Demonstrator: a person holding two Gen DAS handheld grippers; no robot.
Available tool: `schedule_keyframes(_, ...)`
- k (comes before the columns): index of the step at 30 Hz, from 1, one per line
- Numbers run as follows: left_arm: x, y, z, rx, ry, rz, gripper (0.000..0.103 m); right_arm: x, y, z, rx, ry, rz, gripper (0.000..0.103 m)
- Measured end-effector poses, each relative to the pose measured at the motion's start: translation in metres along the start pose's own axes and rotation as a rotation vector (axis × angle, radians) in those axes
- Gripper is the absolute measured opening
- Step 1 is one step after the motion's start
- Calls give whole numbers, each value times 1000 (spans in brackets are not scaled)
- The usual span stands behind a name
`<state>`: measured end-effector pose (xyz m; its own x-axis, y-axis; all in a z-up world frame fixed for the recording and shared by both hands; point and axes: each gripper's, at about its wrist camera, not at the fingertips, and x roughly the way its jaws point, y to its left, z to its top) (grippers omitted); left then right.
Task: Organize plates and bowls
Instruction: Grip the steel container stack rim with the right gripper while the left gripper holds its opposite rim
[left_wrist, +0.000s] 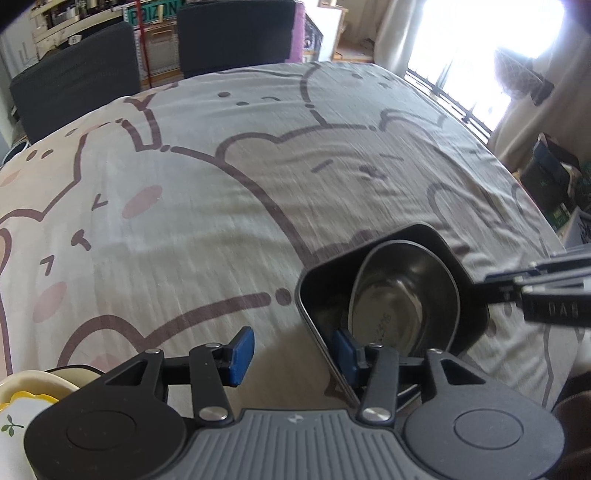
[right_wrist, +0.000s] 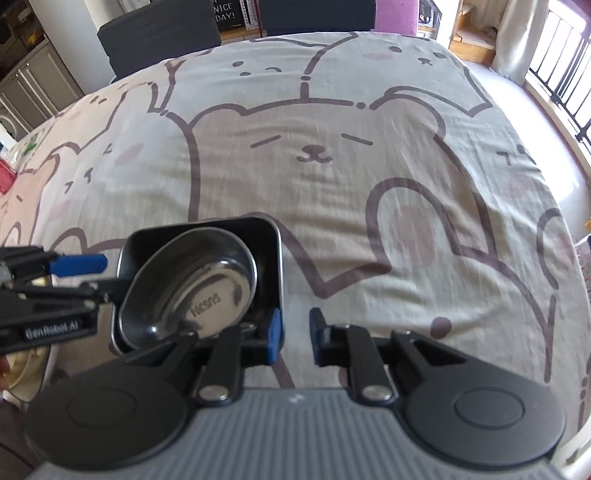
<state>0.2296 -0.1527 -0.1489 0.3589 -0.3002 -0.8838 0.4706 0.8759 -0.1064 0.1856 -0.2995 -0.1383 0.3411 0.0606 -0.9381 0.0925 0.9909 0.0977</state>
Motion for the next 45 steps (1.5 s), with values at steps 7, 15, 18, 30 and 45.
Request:
schedule_keyframes(7, -1, -1, -1, 5, 2, -30, 41, 3, 1, 3, -24, 4, 25, 3)
schedule_keyframes(15, 1, -2, -4, -23, 41, -91, 22, 3, 4, -1, -62, 21, 39, 3)
schedule_keyframes(18, 1, -1, -6, -55, 50, -130, 14, 0, 1, 0, -53, -1, 47, 3)
schedule_keyframes(30, 0, 5, -9, -155, 31, -146, 13, 11, 6, 10, -190, -44, 48, 5)
schedule_keyframes(45, 2, 8, -5, -223, 3, -124, 11, 16, -6, 10, -133, -40, 98, 5)
